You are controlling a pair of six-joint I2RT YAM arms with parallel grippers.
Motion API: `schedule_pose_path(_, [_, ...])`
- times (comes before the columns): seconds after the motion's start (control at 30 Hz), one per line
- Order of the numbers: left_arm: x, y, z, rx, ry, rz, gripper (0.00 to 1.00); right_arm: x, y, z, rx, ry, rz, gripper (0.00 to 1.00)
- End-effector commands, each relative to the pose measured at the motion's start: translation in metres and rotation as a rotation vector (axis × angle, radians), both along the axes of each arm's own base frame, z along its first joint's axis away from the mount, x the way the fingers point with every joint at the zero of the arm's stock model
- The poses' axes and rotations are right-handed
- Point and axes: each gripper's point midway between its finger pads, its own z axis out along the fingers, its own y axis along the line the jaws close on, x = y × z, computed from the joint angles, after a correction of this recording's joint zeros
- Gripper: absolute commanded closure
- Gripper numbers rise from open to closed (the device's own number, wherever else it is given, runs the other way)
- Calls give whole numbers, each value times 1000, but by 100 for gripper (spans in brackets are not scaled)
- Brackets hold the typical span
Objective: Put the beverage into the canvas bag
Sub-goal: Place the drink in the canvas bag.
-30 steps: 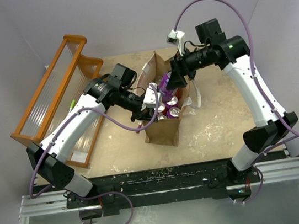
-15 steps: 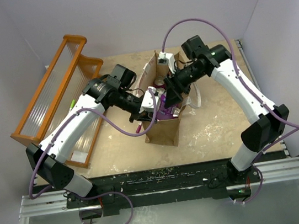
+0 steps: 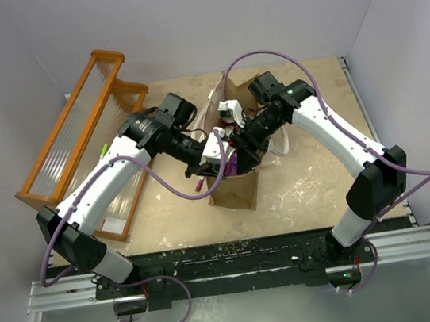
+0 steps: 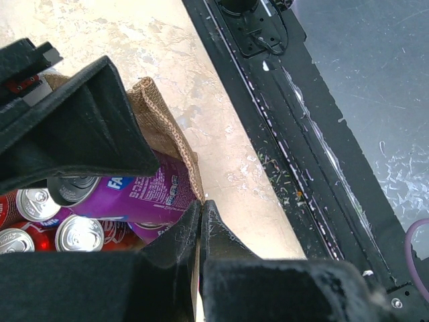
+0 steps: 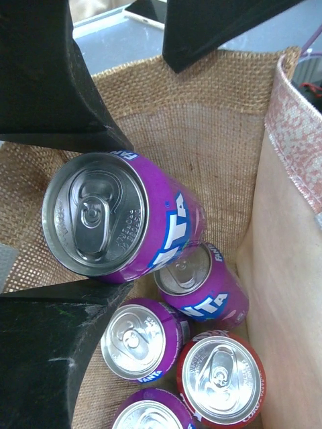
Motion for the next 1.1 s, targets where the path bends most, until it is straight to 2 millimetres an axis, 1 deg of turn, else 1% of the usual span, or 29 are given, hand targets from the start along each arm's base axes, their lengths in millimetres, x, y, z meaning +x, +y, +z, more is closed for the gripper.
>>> schedule_pose_path(0.0, [-13,-4,44,-141,-70,-65,100,-38,-2,1,-21,108,59,100])
schedule_pose_path(0.33, [-12,-4,43,-140,-91,-71,100,-46,1,-27,-141,114,60,100])
schedule_pose_path(0.53, [-10,-2,44,-136,-109,-61,100,-50,-5,-44,-218,103,62,100])
schedule_pose_path(0.57, [-10,-1,43,-133,-110,-60,100,-51,-5,-44,-221,101,70,100])
schedule_pose_path(0.67, [-9,-1,43,-130,-124,-60,100,-57,-2,-32,-182,114,129,100])
schedule_pose_path(0.73, [-8,0,42,-127,-134,-62,100,-62,9,-16,-102,135,169,100])
schedule_pose_path(0.87, [-6,-1,40,-122,-139,-63,100,-63,20,15,10,123,218,100])
schedule_pose_path(0.93, [-6,0,40,-119,-138,-63,100,-65,21,23,31,125,222,100])
schedule_pose_path(1.07, [-6,0,36,-111,-133,-64,100,-69,21,33,58,111,232,100])
